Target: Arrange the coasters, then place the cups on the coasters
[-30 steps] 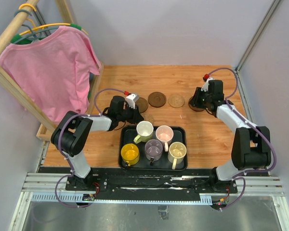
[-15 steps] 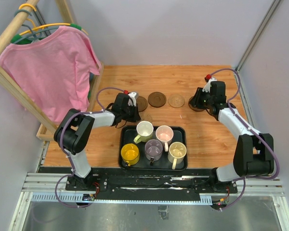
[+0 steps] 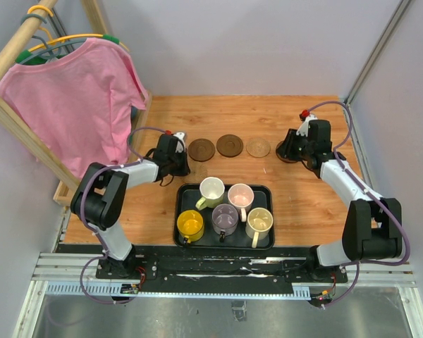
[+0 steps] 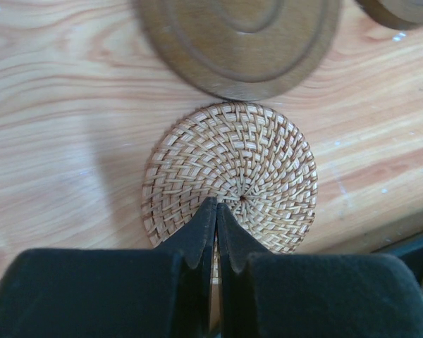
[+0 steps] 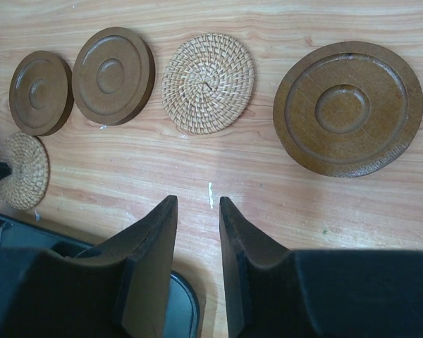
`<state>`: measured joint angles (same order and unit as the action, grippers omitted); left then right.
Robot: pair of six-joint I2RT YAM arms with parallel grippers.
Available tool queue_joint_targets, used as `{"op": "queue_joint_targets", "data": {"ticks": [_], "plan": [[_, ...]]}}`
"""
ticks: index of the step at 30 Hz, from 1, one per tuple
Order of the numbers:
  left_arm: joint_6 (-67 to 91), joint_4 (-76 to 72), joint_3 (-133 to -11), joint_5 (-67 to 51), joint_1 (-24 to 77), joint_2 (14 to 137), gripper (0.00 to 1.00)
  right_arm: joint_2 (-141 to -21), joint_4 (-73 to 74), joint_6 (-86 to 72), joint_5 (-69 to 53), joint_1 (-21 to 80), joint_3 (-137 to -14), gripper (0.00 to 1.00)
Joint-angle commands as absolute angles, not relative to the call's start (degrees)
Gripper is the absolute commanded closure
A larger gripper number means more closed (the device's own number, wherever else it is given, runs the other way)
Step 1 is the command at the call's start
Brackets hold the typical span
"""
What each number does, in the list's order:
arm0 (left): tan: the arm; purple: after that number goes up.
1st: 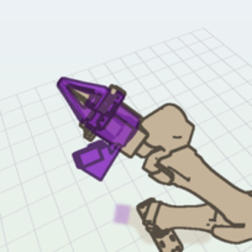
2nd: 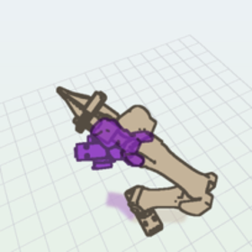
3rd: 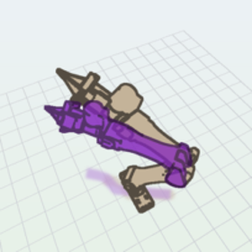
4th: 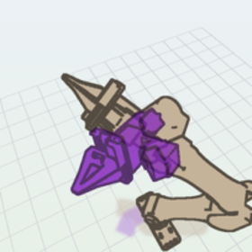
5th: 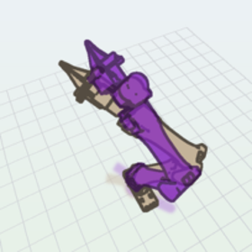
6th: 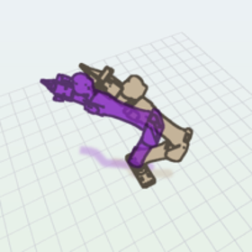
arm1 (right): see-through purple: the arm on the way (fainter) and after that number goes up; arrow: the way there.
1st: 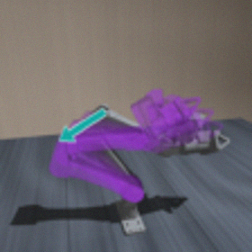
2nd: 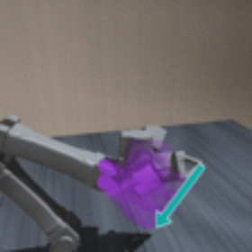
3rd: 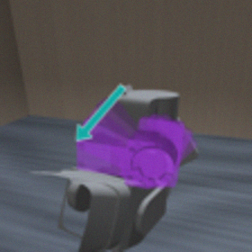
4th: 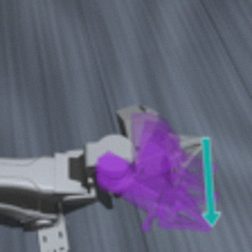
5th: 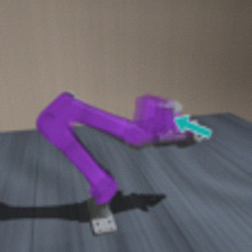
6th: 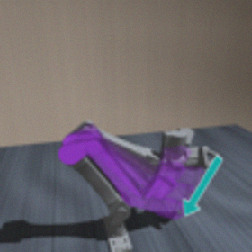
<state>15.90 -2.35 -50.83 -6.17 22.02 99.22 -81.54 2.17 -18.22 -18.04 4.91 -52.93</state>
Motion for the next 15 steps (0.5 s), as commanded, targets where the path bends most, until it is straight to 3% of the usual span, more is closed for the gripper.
{"op": "queue_joint_targets", "data": {"ticks": [1,15], "plan": [[15.4,4.34,-48.23,-2.29,17.58,98.71,0.95,-80.47,1.6,-18.7,-19.15,5.89,-52.24,0.68],[17.46,4.06,-61.18,-3.29,9.54,107.73,0.97,-80.79,1.27,-18.55,-20.06,6.15,-52.06,0.68]]}}
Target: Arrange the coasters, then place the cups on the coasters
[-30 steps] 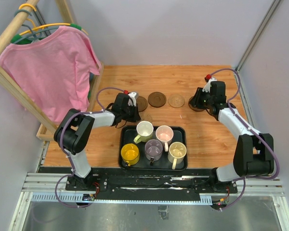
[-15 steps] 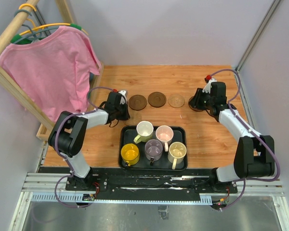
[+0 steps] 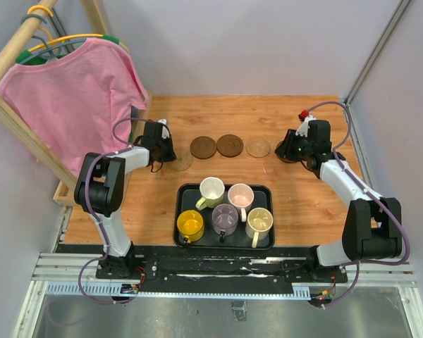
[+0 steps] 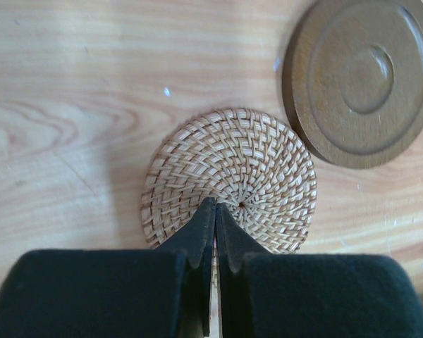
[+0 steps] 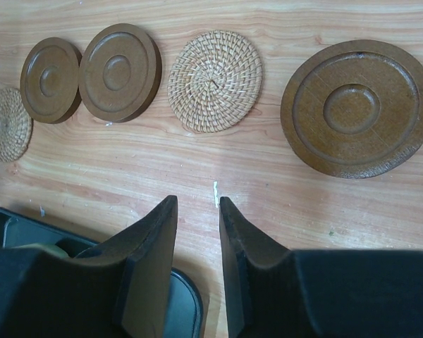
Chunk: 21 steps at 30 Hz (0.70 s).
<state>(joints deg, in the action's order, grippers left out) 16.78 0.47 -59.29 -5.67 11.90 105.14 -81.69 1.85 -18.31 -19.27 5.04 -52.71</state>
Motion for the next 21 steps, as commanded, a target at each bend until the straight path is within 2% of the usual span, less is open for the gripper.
{"op": "queue_joint_targets", "data": {"ticks": [1,9,14,21], "plan": [[17.68,3.94,-61.82,-2.84,9.11,107.89,0.97,-80.81,1.31,-18.55,-20.09,6.11,-52.03,0.68],[18.55,1.32,-67.27,0.48,7.3,110.99,0.97,-82.71,0.85,-18.71,-20.42,6.71,-52.81,0.68],[20.52,-3.93,-68.54,-5.13,7.31,112.82,0.96,-84.44,0.35,-18.4,-20.2,7.09,-53.23,0.68],[21.48,-2.4,-73.35,-7.37,7.36,116.19,0.96,-88.16,-0.79,-17.91,-20.08,7.18,-54.42,0.69]]}}
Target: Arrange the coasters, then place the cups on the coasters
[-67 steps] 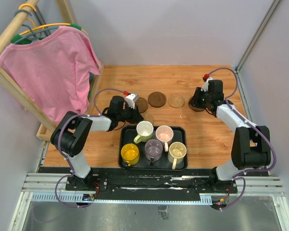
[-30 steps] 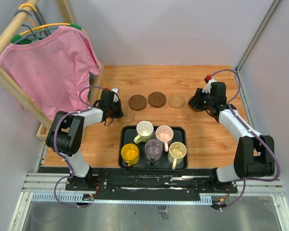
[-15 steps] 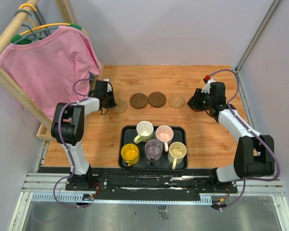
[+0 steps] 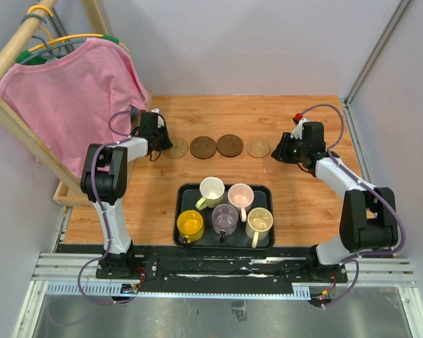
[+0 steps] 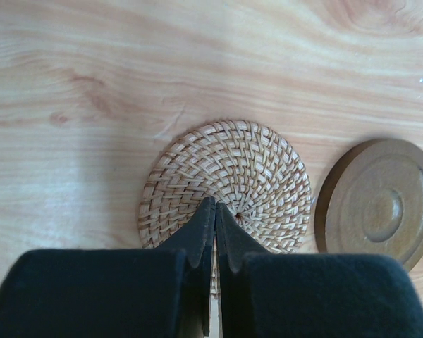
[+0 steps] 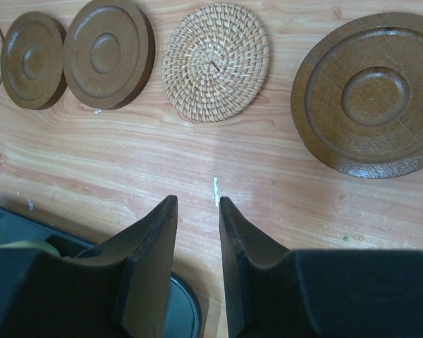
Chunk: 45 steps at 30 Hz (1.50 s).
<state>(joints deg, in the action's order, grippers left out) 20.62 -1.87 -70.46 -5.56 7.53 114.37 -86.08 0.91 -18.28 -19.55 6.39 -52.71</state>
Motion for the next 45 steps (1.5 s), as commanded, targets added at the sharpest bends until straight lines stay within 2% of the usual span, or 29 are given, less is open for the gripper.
{"op": "queue_joint_targets", "data": {"ticks": [1,11,13,16,19,25,31,45], "plan": [[21.51,-2.19,-73.66,-7.05,7.38,116.41,0.96,-89.11,-0.69,-17.77,-20.06,7.16,-55.11,0.69],[21.32,-1.57,-72.2,-4.75,7.38,111.54,0.96,-95.86,0.98,-16.27,-20.76,8.38,-62.96,0.74],[21.85,-2.18,-70.88,-4.97,7.38,109.44,0.96,-96.76,1.55,-15.08,-20.12,9.16,-64.27,0.79],[23.17,-4.49,-67.98,-6.6,7.38,106.21,0.95,-98.39,3.01,-13.52,-20.27,10.41,-66.81,0.94],[23.93,-7.79,-64.99,-9.47,7.61,103.42,0.95,-99.57,3.79,-12.09,-20.64,11.51,-68.71,0.99],[21.69,-14.94,-61.5,-13.21,11.25,101.53,0.96,-102.88,5.61,-8.71,-20.6,14.7,-73.09,0.99],[20.15,-14.83,-65.76,-16.88,15.17,107.98,0.97,-110.04,7.92,-7.74,-21.99,17.02,-80.09,0.99],[20.01,-12.48,-74.73,-24.06,15.94,117.77,0.98,-122.87,8.78,-8.59,-26.43,19.13,-91.09,0.99]]}}
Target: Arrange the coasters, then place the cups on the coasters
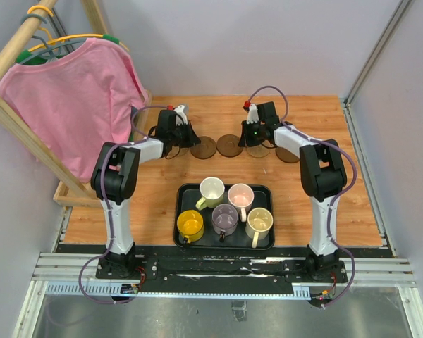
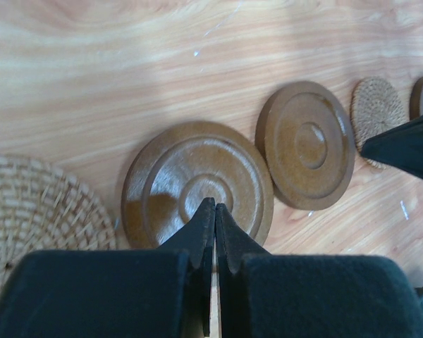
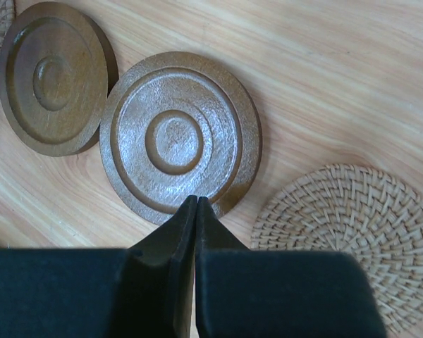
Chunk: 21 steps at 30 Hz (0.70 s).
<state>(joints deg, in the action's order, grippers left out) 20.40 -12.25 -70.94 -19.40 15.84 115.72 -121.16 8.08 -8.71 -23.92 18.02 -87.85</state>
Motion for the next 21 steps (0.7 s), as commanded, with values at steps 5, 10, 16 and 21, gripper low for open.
{"op": "queue_joint_targets", "data": {"ticks": [5,10,16,21], "plan": [[20.56,-12.12,-77.25,-26.01,16.92,120.11,0.98,-124.88,8.61,-8.57,-27.47,20.15,-93.33,0.99],[21.42,-11.34,-77.68,-26.5,17.35,121.64,0.98,-126.82,9.01,-8.27,-28.73,20.64,-96.17,0.99],[21.28,-8.65,-78.75,-26.77,17.57,122.65,0.98,-129.06,10.11,-8.17,-29.78,21.01,-98.53,0.99],[21.34,-7.32,-79.19,-26.13,17.62,123.41,0.98,-130.04,10.6,-8.52,-29.11,21.1,-97.88,0.99]]}}
